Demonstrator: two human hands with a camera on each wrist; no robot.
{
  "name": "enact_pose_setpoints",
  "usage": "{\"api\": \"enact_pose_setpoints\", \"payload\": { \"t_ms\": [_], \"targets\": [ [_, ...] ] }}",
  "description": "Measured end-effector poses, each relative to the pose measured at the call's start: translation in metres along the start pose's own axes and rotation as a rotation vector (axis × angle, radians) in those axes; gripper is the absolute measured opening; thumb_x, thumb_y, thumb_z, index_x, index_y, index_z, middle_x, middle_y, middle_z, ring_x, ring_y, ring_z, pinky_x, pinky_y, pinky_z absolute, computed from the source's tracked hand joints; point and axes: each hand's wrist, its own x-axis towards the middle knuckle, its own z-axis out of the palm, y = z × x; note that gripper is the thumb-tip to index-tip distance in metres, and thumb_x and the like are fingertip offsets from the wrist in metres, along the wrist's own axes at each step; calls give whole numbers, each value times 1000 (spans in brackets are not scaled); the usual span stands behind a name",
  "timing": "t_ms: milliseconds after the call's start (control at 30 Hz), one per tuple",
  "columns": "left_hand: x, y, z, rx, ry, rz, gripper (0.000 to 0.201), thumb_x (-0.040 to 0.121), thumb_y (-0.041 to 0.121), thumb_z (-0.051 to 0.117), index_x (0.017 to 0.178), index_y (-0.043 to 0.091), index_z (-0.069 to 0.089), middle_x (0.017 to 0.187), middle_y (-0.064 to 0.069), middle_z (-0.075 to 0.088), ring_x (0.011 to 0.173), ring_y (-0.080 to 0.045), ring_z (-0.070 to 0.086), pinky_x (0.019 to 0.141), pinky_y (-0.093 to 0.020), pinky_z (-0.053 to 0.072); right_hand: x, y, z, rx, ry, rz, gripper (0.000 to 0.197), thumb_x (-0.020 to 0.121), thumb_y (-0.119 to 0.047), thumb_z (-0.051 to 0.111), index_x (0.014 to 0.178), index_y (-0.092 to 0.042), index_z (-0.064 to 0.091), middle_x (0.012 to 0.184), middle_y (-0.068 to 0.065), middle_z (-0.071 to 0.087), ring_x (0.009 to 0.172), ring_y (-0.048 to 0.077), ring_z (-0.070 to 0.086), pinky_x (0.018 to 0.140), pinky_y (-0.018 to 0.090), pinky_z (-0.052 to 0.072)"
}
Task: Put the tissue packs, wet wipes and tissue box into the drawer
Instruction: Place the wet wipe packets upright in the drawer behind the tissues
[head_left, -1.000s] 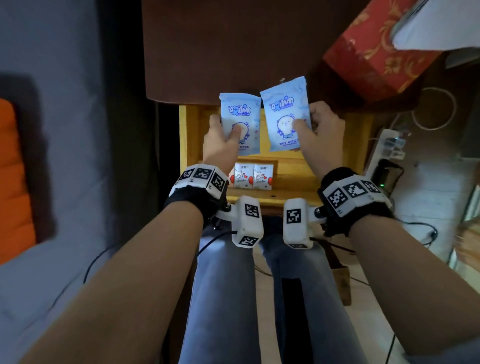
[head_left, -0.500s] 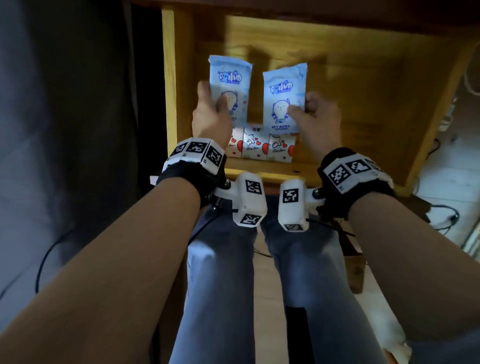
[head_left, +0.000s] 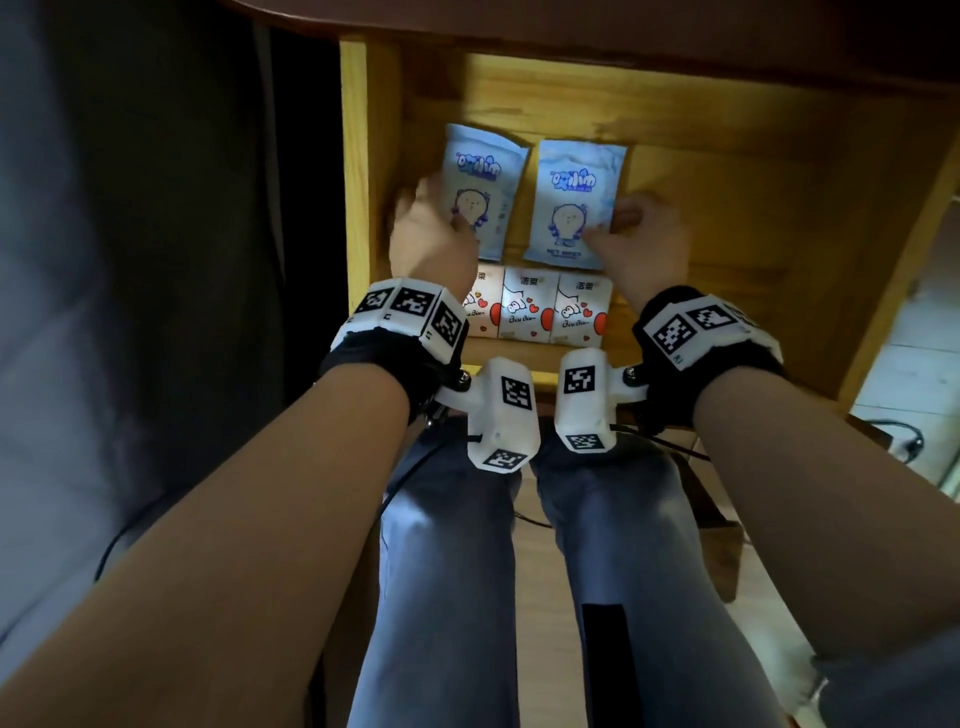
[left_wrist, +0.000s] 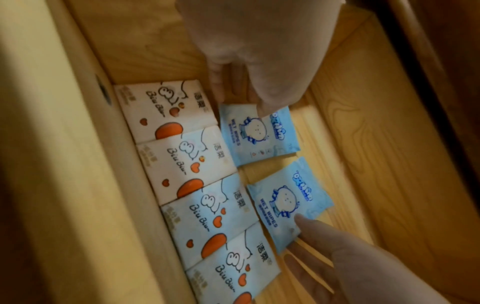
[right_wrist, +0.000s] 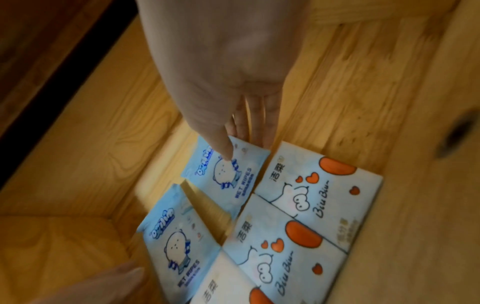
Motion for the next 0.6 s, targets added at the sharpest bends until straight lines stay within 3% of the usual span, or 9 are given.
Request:
{"api": "enact_pose_setpoints", "payload": {
  "t_ms": [67,133,267,367,400,467,533,600],
  "targets": [
    [-8,1,-9,5,-20,46,40,90,9,48,130,8,49,131,-18,50,119,-32,50,98,-35,41,-5,-3,-2,-43,34,-3,35,82,-19,67,114,-7,57,121,9,61,104,18,60,71,18,42],
    [-16,0,-20,-46,-23,102,34,89,6,49,123,7,56,128,-17,54,112,-31,56,94,-32,45,-10,-7,-2,-47,35,-29,35,83,-18,66,115,-7,56,122,11,59,102,21,60,73,21,41],
    [-24,-4,-44,-122,196,241,24,86,8,51,104,9,66,109,-13,66,89,-28,65,77,-29,50,-18,-18,7,28,-11,-96,30,82,-14,67,111,-8,59,115,10,63,85,13,56,70,15,46],
    [-24,-13,-53,-111,391,231,21,88,17,51,105,11,63,110,-9,61,85,-21,62,65,-22,40,-19,-27,16,56,-80,-129,31,84,-11,65,113,-5,58,114,11,64,90,15,58,68,1,42],
    [-23,-18,-54,-125,435,213,22,89,21,51,106,14,62,111,-7,59,85,-18,62,62,-18,38,-18,-30,20,47,-99,-139,34,85,-10,64,117,-5,57,116,11,63,94,16,59,70,0,40],
    [-18,-27,-55,-161,466,221,23,90,25,51,109,16,60,110,-5,58,86,-16,60,57,-11,35,-16,-36,26,51,-134,-147,44,86,-10,63,127,-7,48,119,11,63,97,13,57,81,12,41],
    [-11,-38,-54,-178,421,253,28,91,28,49,114,14,56,109,-6,58,90,-14,58,64,-6,37,-13,-41,33,47,-140,-168,56,85,-11,65,135,-8,40,116,12,64,98,13,58,86,21,45],
    [-5,-49,-51,-190,328,244,36,94,36,44,121,15,53,113,-7,60,99,-16,58,80,-18,47,-11,-45,40,18,-132,-212,66,82,-11,68,139,-9,34,111,12,67,99,19,61,90,31,51]
  ]
}}
